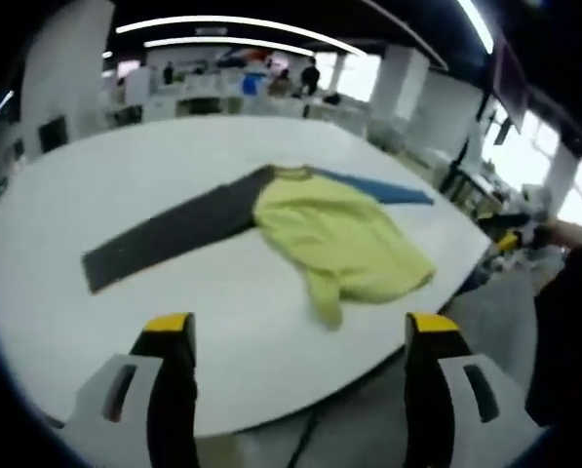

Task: Fold the garment on the visible template until the final outline fits inside the template.

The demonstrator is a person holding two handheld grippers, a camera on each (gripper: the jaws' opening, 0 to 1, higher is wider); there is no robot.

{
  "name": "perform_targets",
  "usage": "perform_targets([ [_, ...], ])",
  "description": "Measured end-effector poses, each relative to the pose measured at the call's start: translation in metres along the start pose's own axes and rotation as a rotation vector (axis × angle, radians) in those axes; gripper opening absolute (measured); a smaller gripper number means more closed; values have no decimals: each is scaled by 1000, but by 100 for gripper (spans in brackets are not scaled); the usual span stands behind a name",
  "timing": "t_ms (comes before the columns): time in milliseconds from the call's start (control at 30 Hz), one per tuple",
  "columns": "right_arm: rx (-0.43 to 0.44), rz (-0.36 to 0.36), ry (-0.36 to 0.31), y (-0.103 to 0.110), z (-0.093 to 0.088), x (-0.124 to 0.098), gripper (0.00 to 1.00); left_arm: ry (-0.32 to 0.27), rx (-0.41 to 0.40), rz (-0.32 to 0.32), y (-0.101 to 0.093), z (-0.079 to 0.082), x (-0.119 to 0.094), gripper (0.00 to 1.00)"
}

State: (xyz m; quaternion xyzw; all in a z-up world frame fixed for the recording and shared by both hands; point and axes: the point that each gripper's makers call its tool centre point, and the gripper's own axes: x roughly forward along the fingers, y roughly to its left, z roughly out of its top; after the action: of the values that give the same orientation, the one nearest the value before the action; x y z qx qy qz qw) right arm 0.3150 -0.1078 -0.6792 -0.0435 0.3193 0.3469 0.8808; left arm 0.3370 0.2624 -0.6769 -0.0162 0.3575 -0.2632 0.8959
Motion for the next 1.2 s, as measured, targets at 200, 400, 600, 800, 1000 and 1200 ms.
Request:
perform_targets([
  [200, 5, 17, 38, 2, -14, 25, 39, 44, -31, -5, -14, -20, 28, 75],
  [400, 9, 31, 52, 11, -25, 48, 33, 61, -32, -10, -27, -32, 52, 58],
  [600, 15, 8, 63, 10, -34, 66, 30, 65, -23, -11, -24, -37, 69, 43],
  [800, 8, 4, 73, 11, -36, 80, 29, 47, 4, -6, -27, -33, 81, 31],
  [1000, -29, -1, 102, 12, -44, 91, 27, 61, 27, 21, -27, -37, 91, 24],
  [1200, -36, -20, 116, 11, -47, 97, 28, 60, 47, 37, -27, -38, 97, 16],
])
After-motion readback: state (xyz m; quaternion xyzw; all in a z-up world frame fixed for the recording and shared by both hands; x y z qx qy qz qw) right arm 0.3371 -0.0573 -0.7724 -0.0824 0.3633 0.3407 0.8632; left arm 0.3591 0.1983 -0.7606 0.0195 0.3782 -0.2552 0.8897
